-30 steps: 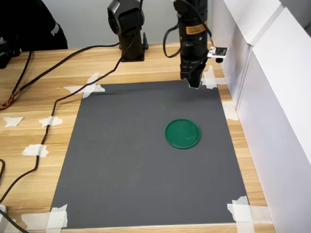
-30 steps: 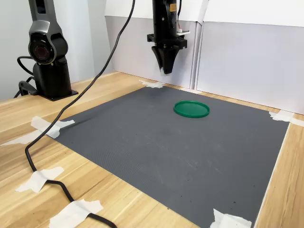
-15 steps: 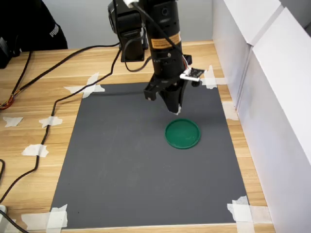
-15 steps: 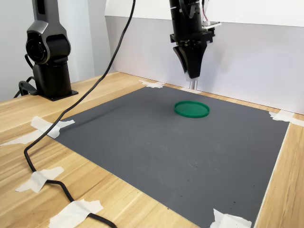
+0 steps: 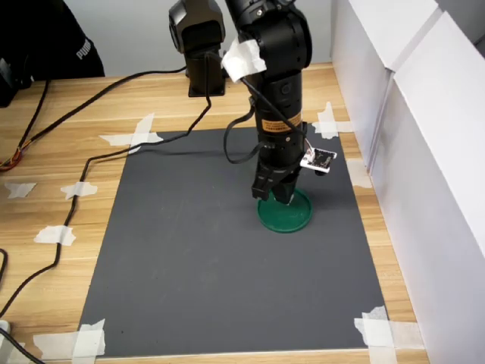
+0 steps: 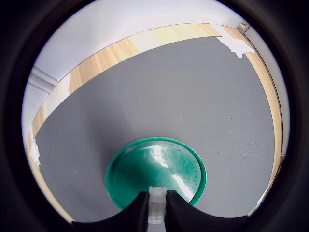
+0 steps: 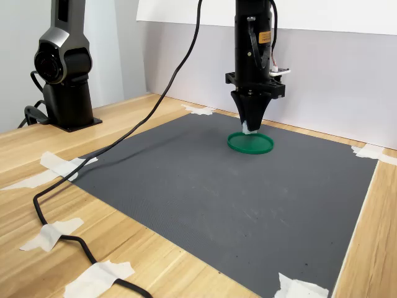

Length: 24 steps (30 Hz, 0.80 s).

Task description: Grasp a white terminal and put it on the green lid.

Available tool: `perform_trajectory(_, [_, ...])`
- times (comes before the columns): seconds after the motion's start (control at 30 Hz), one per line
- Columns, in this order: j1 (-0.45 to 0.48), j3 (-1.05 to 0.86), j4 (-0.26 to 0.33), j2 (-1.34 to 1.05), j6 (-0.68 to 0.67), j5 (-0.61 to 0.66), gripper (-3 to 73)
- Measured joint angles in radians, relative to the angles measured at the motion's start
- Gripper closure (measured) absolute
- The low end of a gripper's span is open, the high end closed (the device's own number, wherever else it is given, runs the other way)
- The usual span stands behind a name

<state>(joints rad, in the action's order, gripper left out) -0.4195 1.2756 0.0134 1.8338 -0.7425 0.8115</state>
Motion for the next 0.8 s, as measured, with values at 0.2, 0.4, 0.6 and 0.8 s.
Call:
perform_trajectory(0.2, [0.000,0.000,0.002,0.009,-0.016,0.000,47.6])
perform_trajectory(0.4, [0.000,0.000,0.013,0.005,-0.023,-0.001,21.0])
perform_trajectory(0.6, [0.000,0.000,0.066,-0.082,-0.020,-0.001,12.3])
perform_trajectory(0.8, [0.000,0.000,0.077,-0.262,0.072,-0.002,19.5])
